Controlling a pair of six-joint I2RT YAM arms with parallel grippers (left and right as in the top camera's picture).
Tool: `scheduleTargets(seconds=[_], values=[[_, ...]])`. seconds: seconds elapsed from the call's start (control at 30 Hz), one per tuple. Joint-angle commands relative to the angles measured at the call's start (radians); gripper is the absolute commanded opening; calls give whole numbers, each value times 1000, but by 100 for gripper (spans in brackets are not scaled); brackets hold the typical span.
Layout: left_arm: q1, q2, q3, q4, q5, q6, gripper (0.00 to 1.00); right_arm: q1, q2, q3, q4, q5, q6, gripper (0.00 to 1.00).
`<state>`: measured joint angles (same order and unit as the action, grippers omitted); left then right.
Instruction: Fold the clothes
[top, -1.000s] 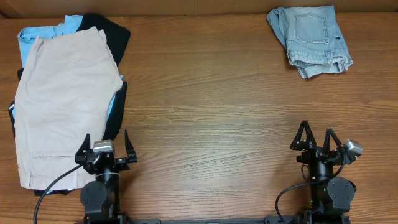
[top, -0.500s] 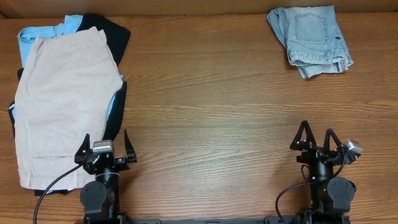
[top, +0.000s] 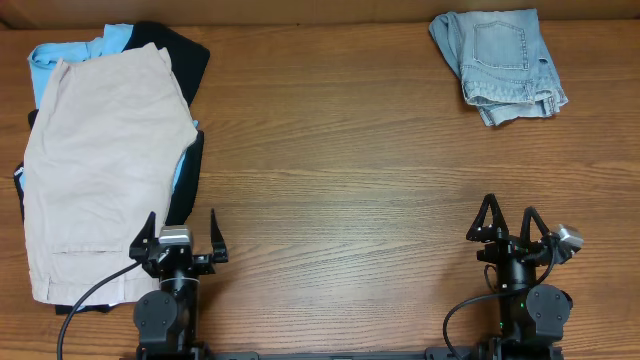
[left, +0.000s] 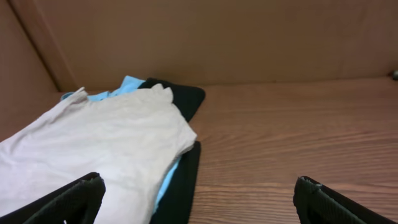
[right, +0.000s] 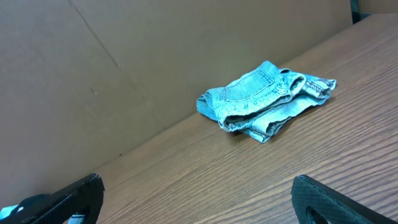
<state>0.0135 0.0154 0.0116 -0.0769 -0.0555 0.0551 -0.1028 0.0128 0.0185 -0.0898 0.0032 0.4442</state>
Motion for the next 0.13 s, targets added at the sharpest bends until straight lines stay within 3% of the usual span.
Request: scheduleTargets(seconds=[0.0,0.1], values=[[-17,-14,-8,8,4,1,100,6,-10,-10,6,-6,3,100],[-17,-14,-8,7,4,1,100,6,-10,-10,6,-6,3,100]])
